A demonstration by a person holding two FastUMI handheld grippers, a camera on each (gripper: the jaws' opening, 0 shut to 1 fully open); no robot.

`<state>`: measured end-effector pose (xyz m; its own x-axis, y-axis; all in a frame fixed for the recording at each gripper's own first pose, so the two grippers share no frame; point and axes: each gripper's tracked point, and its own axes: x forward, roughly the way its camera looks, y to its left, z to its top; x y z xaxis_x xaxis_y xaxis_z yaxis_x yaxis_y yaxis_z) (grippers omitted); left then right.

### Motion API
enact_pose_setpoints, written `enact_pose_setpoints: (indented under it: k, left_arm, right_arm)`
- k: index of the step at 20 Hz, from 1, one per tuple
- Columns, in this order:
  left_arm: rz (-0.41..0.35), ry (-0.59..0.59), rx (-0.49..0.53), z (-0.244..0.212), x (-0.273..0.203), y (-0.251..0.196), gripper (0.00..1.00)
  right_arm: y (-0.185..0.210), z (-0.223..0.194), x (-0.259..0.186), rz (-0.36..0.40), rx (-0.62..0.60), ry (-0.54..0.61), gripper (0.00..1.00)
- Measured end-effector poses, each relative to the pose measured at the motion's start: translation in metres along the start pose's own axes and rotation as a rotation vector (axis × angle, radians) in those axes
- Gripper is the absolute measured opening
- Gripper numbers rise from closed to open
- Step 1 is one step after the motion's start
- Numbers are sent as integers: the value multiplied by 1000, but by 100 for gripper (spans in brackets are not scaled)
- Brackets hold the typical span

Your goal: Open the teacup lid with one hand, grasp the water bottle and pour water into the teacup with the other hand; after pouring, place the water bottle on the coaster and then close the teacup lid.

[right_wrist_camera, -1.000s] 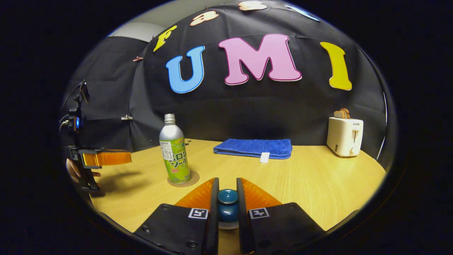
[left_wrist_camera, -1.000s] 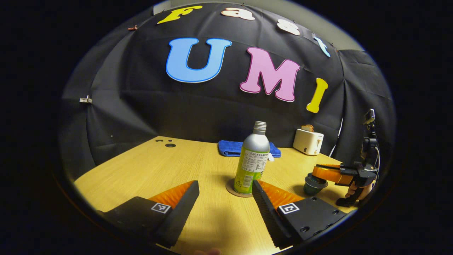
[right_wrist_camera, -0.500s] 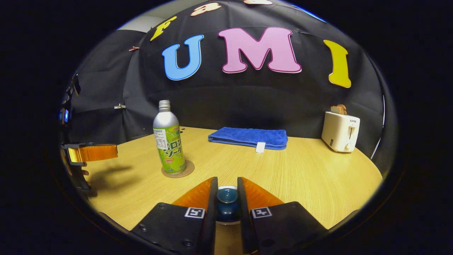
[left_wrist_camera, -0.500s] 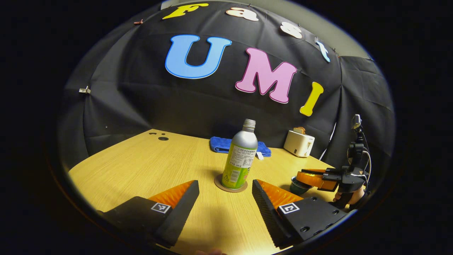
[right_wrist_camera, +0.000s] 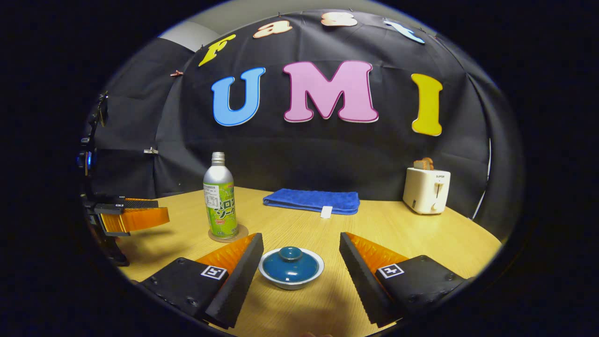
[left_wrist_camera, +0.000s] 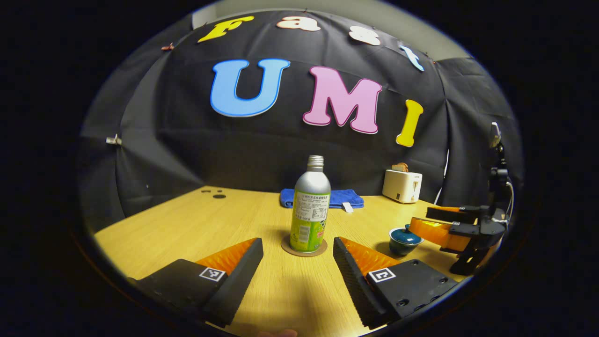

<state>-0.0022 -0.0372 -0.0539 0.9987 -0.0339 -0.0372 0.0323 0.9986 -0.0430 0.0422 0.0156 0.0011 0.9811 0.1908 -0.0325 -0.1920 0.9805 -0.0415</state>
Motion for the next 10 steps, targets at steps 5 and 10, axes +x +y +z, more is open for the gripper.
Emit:
enact_pose_setpoints:
  k: [5,10]
  left_arm:
    - [1,-89,76,14,-2,-20,95]
    - [-15,-60,72,0,2,-28,95]
  right_arm:
    - [-5,0,-18,-25,51,-27,100]
    - [-11,2,-27,-63,47,-28,100]
